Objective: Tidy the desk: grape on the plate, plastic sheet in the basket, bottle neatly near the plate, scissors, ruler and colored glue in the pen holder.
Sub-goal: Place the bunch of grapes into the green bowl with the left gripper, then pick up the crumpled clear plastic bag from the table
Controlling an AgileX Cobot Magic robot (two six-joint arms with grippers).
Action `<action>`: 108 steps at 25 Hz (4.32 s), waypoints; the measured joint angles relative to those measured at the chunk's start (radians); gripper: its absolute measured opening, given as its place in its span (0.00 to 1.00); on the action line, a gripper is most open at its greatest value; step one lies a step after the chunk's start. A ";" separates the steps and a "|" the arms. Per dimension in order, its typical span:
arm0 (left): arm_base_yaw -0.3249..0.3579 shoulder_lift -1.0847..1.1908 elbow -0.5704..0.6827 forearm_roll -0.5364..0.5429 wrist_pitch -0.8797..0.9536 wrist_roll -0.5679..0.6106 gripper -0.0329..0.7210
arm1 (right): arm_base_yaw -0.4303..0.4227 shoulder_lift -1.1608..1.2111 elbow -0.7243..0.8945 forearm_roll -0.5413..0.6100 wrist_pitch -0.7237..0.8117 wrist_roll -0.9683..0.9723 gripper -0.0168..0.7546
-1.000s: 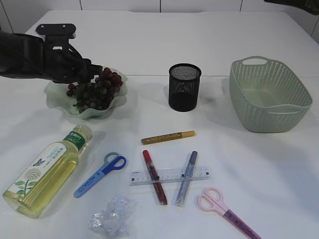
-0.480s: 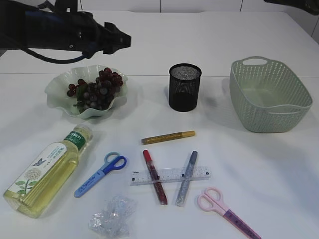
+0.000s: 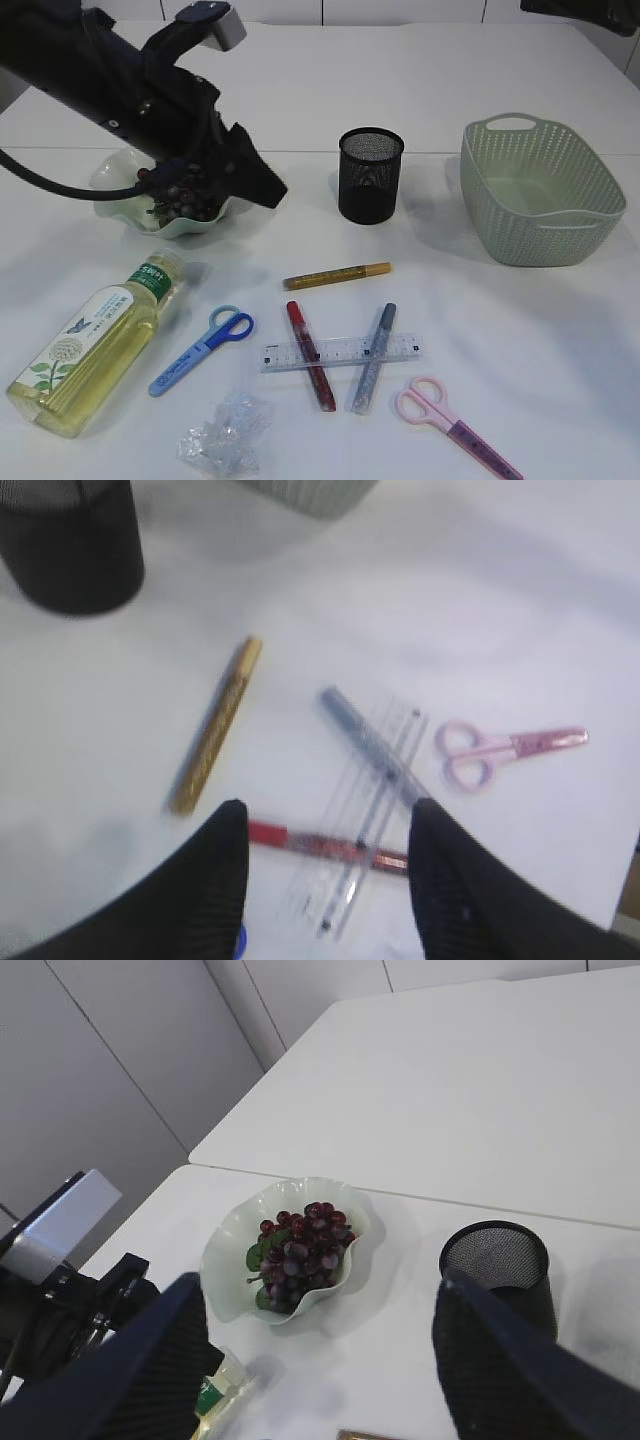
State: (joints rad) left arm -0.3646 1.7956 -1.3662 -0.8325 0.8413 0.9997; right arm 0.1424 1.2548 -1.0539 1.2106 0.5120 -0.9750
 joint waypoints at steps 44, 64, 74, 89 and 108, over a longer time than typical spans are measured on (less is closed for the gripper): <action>-0.309 -0.109 0.212 0.664 0.229 -1.179 0.61 | 0.000 0.000 0.000 -0.778 0.709 0.815 0.73; -0.384 0.109 0.212 0.710 0.133 -1.129 0.83 | 0.000 0.000 0.000 -0.822 0.720 0.816 0.73; -0.384 0.177 0.212 0.710 0.110 -1.126 0.82 | 0.000 0.000 0.000 -0.822 0.720 0.816 0.73; -0.384 0.180 0.212 0.711 0.090 -1.124 0.32 | 0.000 0.000 0.000 -0.822 0.720 0.816 0.73; -0.384 0.177 0.197 0.727 0.164 -1.112 0.11 | 0.000 0.000 0.000 -0.822 0.720 0.816 0.73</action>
State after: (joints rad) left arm -0.7489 1.9729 -1.1692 -0.1054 1.0050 -0.1127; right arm 0.1424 1.2548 -1.0539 0.3888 1.2317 -0.1588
